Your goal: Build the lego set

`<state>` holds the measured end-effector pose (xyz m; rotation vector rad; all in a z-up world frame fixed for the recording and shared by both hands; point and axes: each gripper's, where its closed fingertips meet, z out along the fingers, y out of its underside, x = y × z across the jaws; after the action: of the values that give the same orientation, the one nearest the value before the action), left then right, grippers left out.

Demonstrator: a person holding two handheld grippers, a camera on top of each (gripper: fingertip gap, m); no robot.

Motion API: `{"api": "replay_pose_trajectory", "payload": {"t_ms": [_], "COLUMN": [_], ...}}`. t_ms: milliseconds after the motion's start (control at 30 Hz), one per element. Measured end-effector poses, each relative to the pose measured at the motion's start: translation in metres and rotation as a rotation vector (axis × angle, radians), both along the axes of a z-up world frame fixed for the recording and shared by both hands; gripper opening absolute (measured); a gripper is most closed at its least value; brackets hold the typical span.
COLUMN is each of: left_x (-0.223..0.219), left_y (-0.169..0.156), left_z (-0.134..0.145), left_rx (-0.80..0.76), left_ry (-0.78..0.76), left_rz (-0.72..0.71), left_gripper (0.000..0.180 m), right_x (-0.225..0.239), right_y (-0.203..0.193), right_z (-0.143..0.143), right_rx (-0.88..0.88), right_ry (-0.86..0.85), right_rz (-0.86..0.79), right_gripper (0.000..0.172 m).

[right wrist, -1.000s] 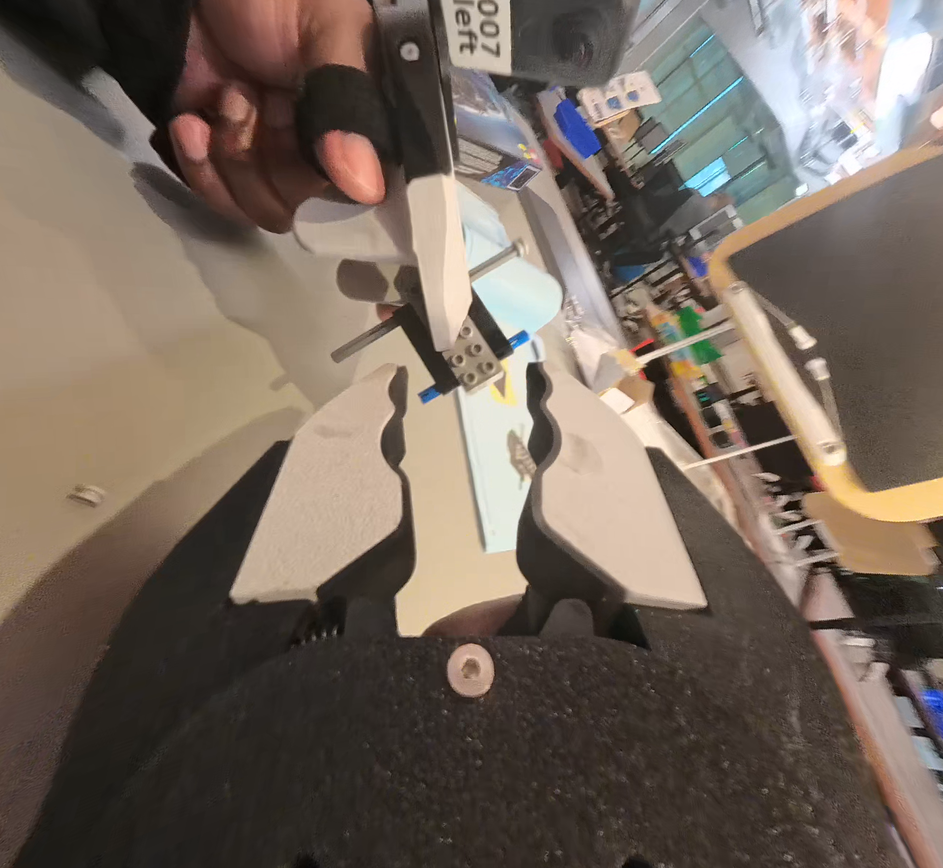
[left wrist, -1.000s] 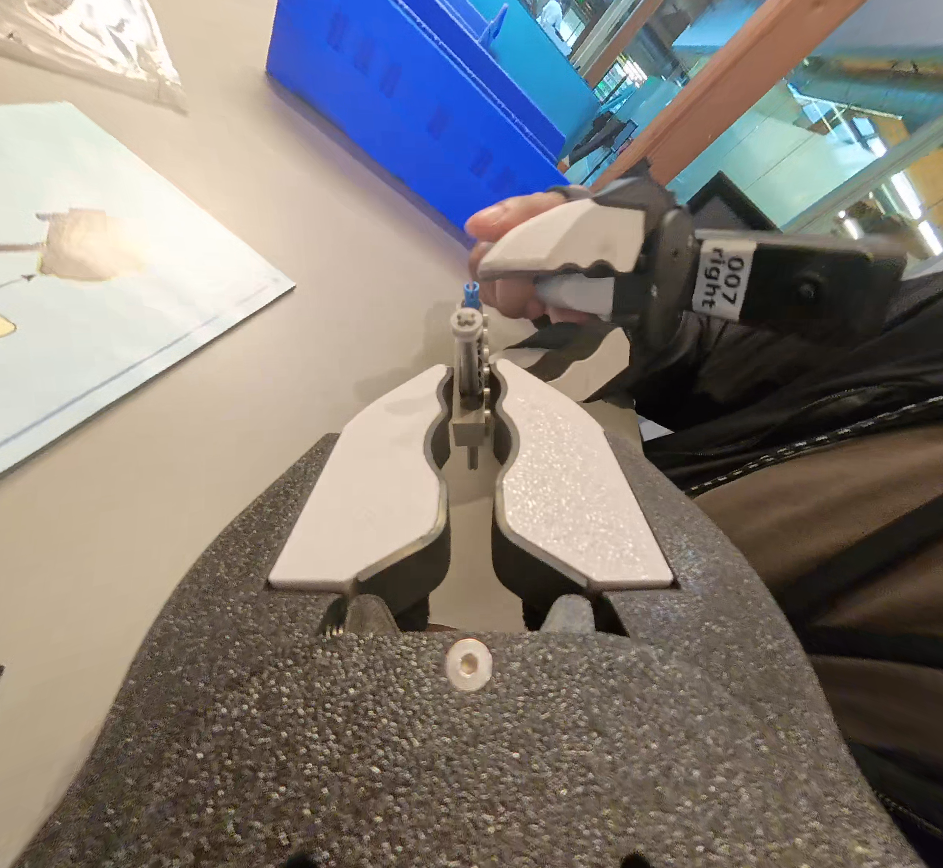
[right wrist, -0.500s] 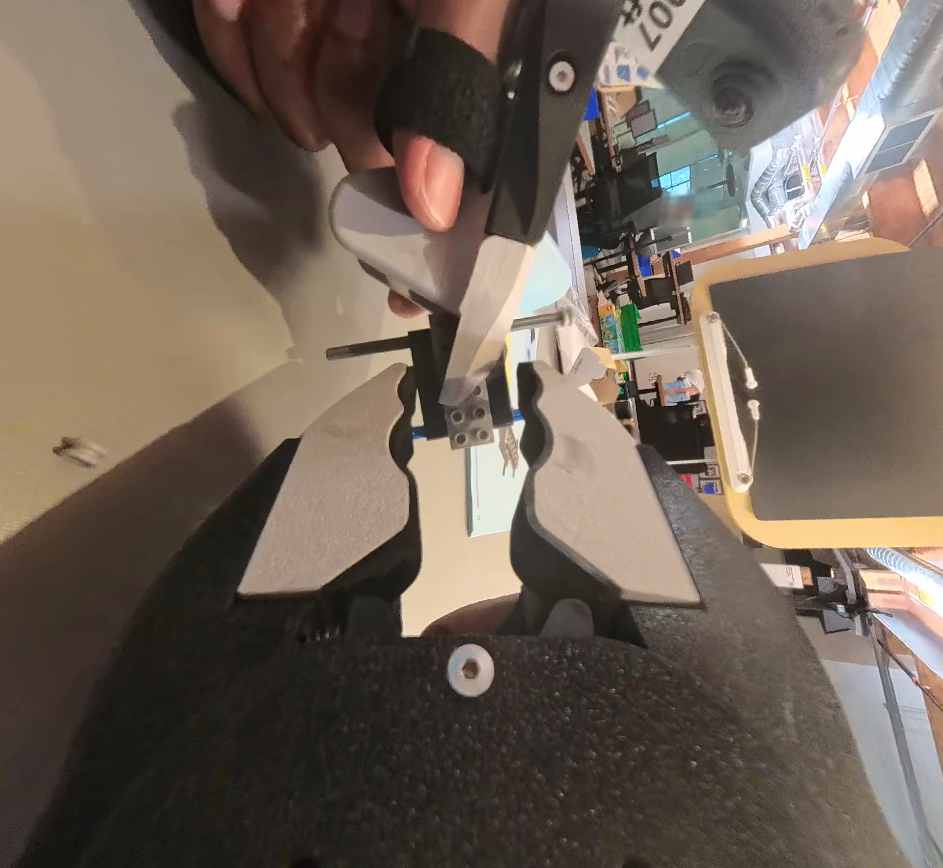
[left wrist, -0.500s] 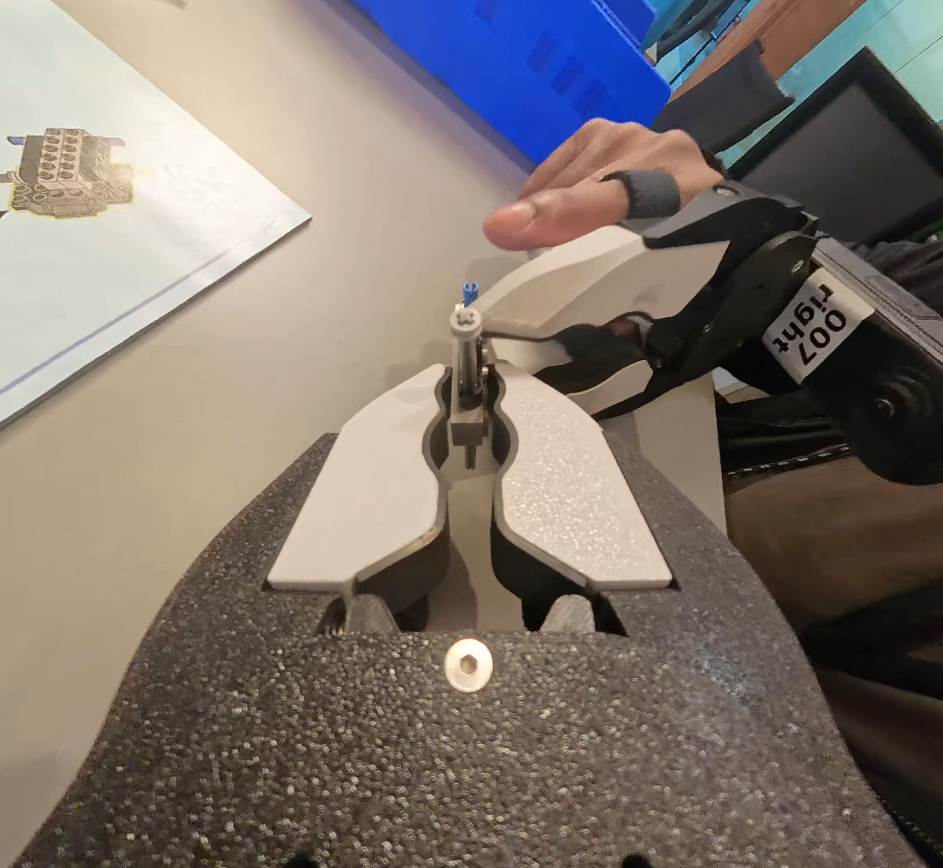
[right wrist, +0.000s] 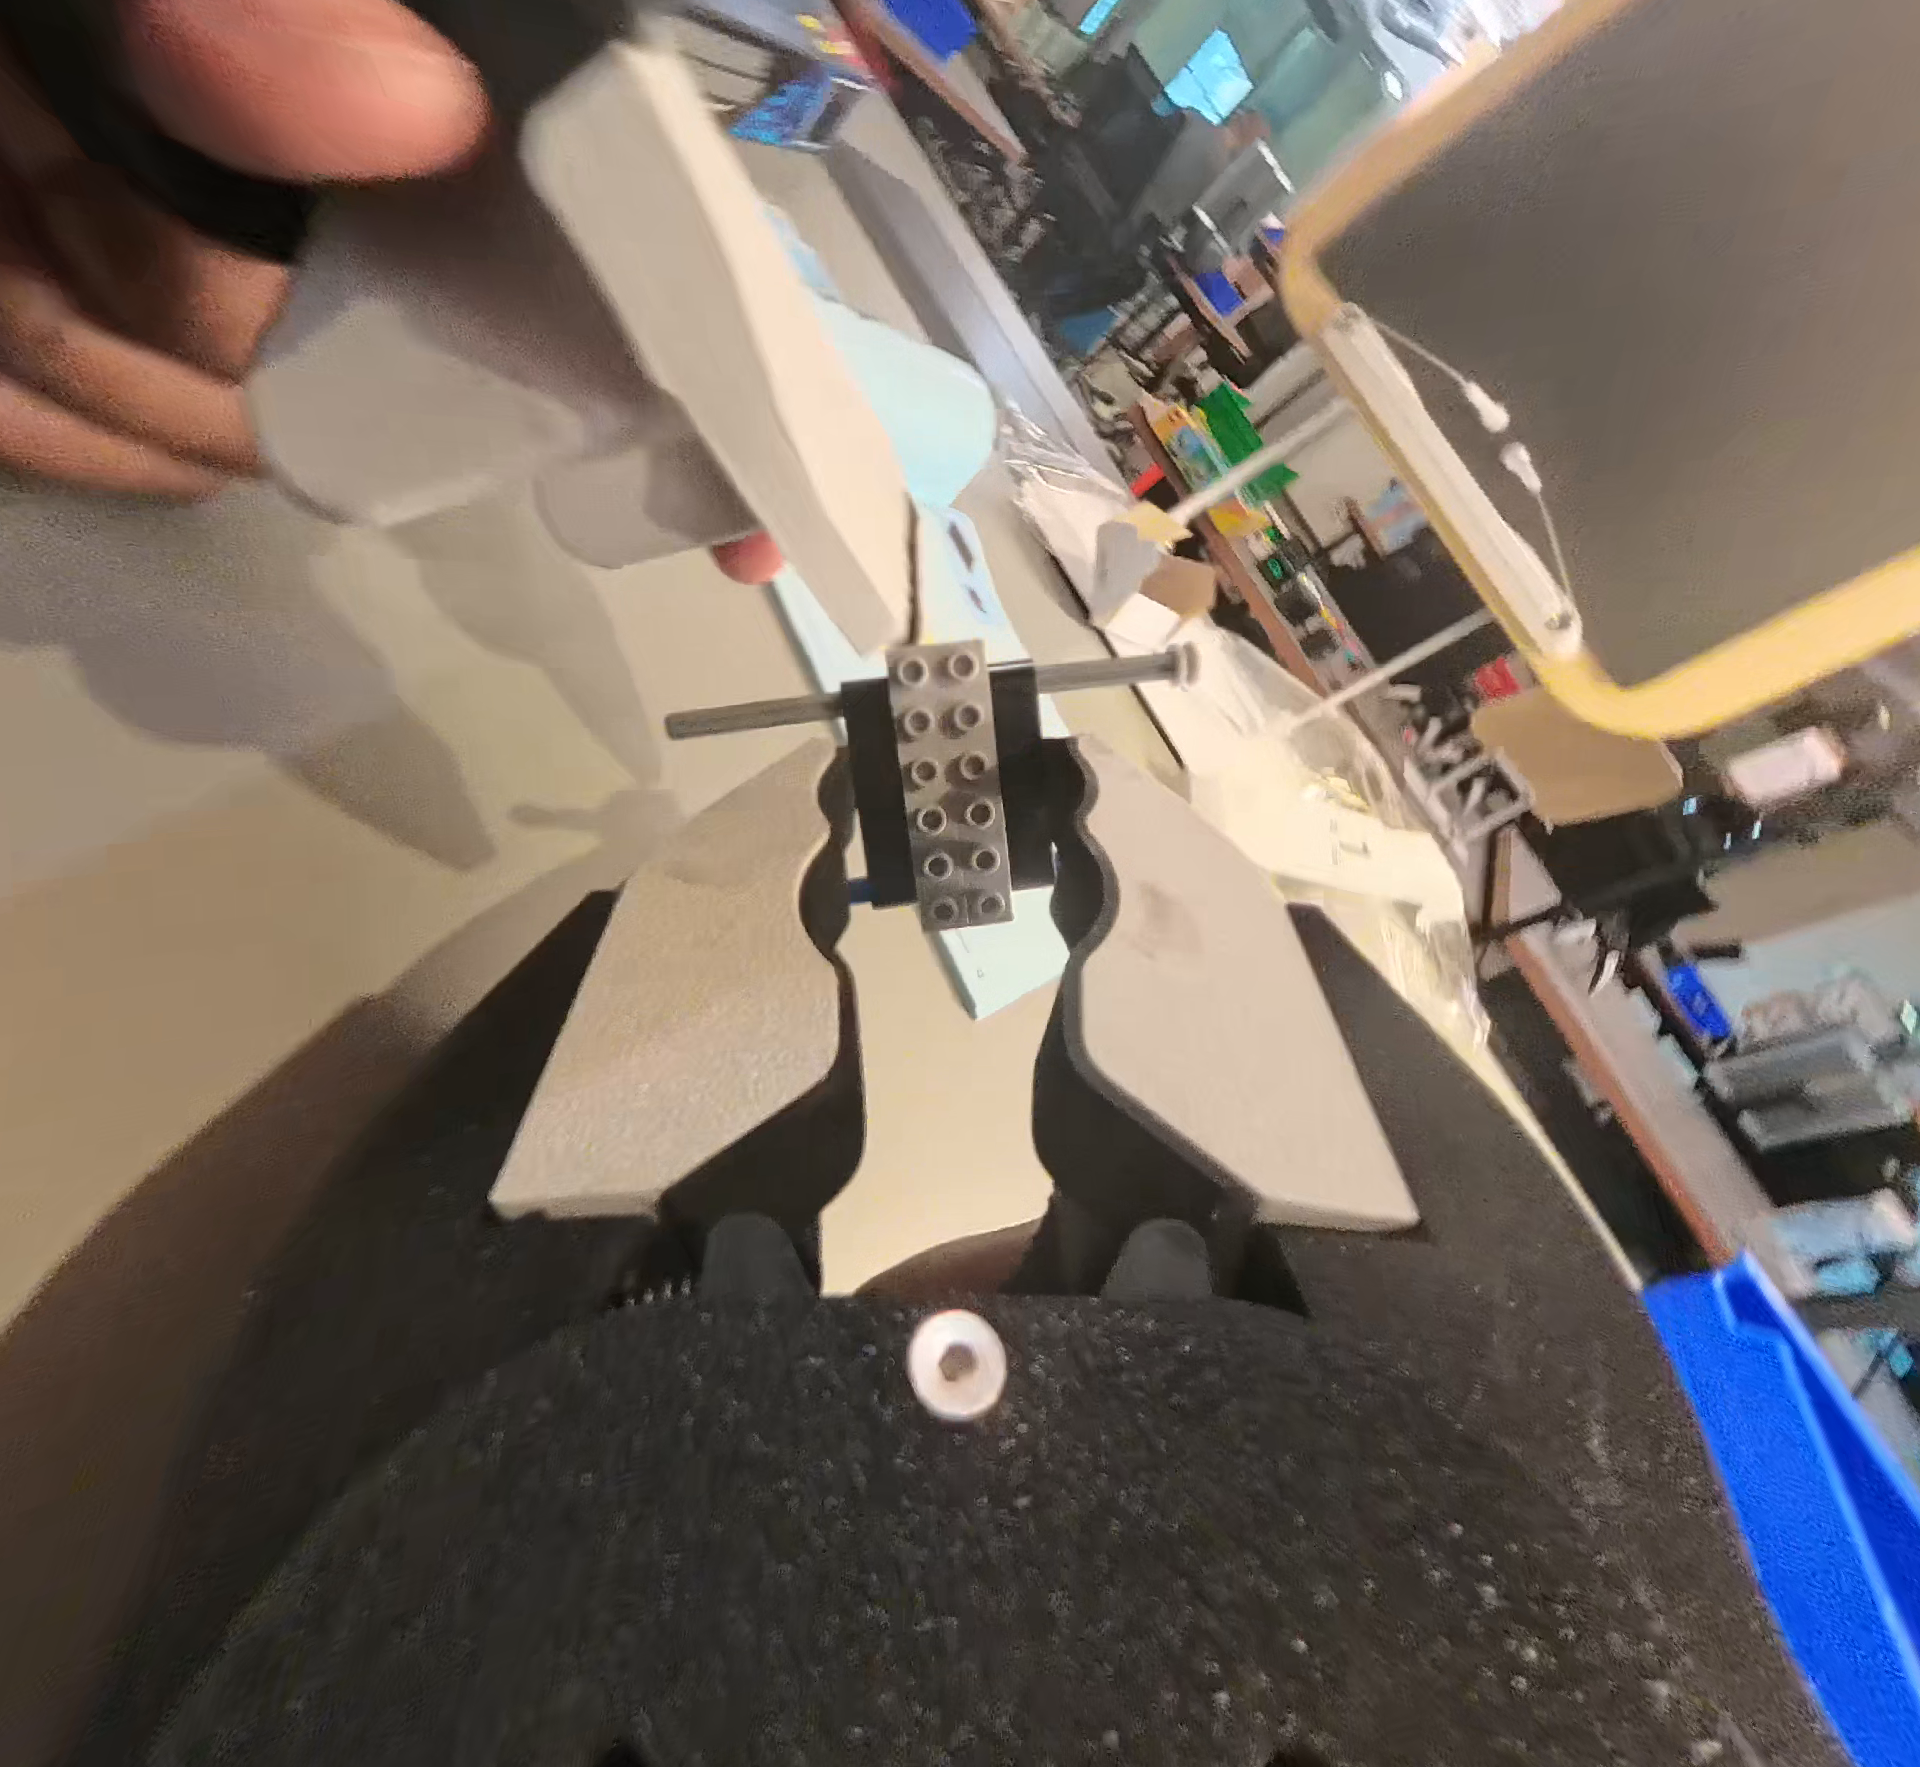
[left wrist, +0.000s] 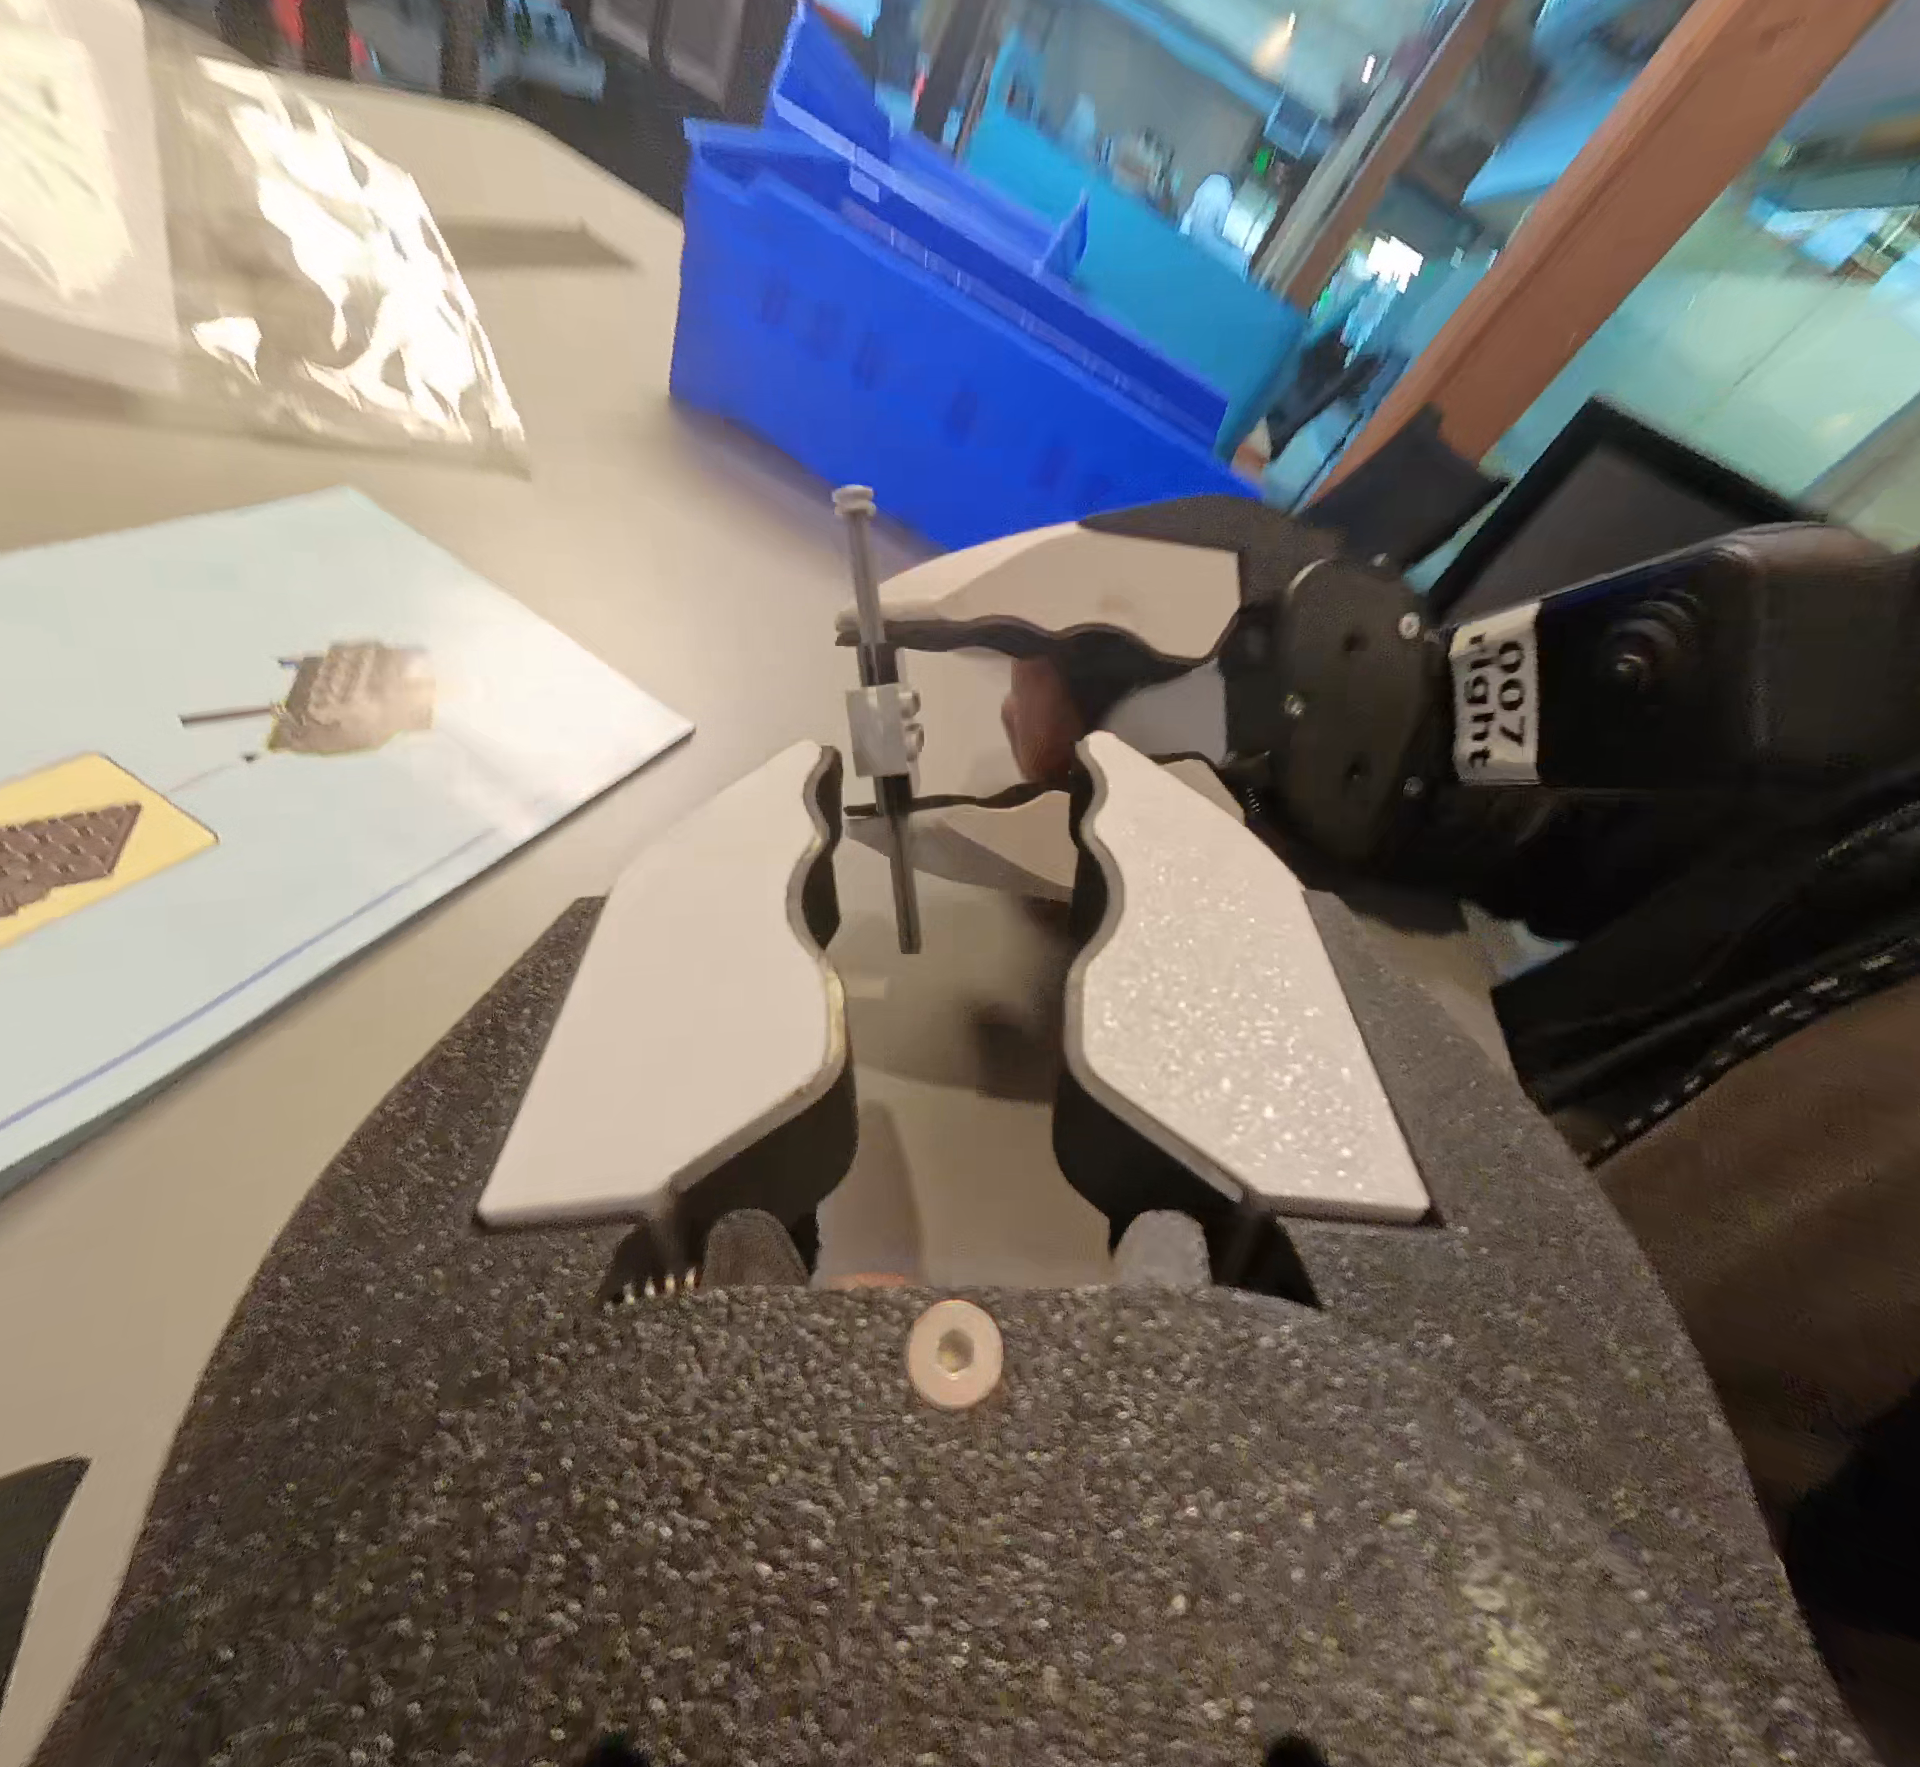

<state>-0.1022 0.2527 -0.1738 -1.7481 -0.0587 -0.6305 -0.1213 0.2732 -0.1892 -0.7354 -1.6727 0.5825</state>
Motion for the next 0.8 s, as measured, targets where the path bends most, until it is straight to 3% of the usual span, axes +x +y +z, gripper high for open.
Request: {"api": "replay_pose_trajectory", "payload": {"t_ms": [333, 633, 800], "left_x": [0.02, 0.042, 0.04], "left_y": [-0.017, -0.031, -0.028], "left_z": [0.045, 0.058, 0.059], "left_rx": [0.222, 0.31, 0.31], "left_ry": [0.072, -0.054, -0.025], "left_rz": [0.14, 0.206, 0.19], "left_gripper": [0.048, 0.045, 0.043], "right_x": [0.029, 0.054, 0.053], "right_y": [0.008, -0.024, -0.03], "right_z": [0.063, 0.071, 0.071], "right_rx": [-0.342, -0.331, -0.278], "right_ry": [0.253, 0.349, 0.357], "right_rz": [-0.139, -0.129, -0.153], "right_gripper": [0.035, 0.036, 0.036]}}
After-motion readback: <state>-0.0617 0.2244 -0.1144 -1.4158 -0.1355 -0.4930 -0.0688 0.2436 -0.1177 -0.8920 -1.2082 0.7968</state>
